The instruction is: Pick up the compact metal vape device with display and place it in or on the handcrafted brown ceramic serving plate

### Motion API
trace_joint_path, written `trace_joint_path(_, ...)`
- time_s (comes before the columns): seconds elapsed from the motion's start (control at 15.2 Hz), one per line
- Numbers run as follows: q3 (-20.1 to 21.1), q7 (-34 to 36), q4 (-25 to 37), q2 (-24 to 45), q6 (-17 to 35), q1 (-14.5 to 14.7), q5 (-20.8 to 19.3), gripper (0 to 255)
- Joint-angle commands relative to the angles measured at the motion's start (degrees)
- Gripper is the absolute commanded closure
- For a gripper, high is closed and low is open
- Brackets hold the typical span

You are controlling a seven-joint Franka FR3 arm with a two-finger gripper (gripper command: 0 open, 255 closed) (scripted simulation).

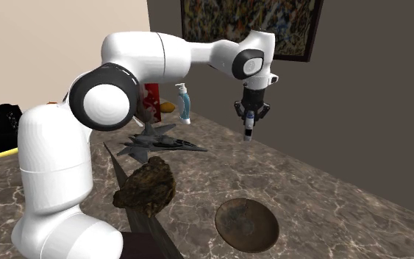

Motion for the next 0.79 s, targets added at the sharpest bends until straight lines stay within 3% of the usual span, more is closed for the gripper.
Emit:
trace_joint_path(0.0,-0.1,0.1,1.9,0.3,-1.6,-0.4,0.2,255)
trace_joint_path(0.33,-1.4,-0.4,-10.6,-11.3,1.6,1.5,-6.8,255)
trace_joint_path(0.73,-1.4,-0.3,-21.8,-24.2,2.7,0.1,-14.9,255)
